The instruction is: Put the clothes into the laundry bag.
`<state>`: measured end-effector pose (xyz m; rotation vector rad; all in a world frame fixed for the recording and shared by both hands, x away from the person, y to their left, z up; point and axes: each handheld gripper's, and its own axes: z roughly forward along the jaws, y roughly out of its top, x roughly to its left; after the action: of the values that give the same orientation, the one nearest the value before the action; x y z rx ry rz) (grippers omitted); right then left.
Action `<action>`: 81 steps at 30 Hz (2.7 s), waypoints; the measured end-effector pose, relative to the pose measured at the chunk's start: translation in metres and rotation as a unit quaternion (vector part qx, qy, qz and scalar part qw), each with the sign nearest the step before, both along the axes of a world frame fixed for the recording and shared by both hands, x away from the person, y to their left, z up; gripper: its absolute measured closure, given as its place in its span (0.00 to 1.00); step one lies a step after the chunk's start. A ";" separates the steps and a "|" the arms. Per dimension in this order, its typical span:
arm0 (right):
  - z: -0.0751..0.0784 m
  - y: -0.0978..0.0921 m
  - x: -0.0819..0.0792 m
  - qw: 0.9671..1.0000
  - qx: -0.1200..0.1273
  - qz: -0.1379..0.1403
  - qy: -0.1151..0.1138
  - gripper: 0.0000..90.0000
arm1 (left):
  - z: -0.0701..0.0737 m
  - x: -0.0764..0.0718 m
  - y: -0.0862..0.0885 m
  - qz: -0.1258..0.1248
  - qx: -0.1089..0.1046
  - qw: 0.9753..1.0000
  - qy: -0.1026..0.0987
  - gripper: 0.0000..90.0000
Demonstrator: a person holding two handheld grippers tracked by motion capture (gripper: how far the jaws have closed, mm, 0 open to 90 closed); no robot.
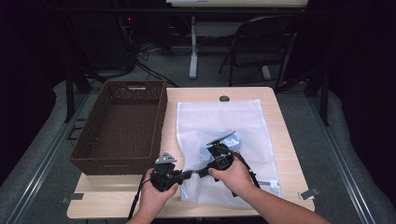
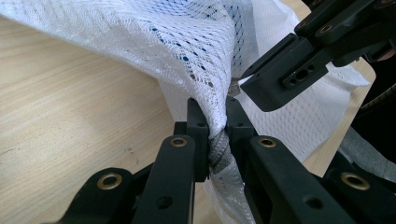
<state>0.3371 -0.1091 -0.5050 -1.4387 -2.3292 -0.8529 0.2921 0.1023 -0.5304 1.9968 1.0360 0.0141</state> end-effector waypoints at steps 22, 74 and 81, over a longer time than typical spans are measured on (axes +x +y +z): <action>-0.012 -0.031 0.001 0.999 -0.018 -0.045 0.024 0.96 | 0.000 -0.002 0.004 0.012 0.008 1.000 -0.009 0.94; -0.034 -0.212 -0.034 0.974 -0.096 -0.202 0.037 0.96 | -0.002 -0.001 0.020 0.039 0.015 0.999 -0.012 0.94; -0.032 -0.220 -0.038 0.973 -0.098 -0.206 0.037 0.96 | -0.004 -0.002 0.018 0.038 0.018 0.999 -0.011 0.94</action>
<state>0.2995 -0.3290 -0.5366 -2.0470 -2.1408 -0.6605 0.2905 0.1202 -0.5341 1.9839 1.1031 0.0963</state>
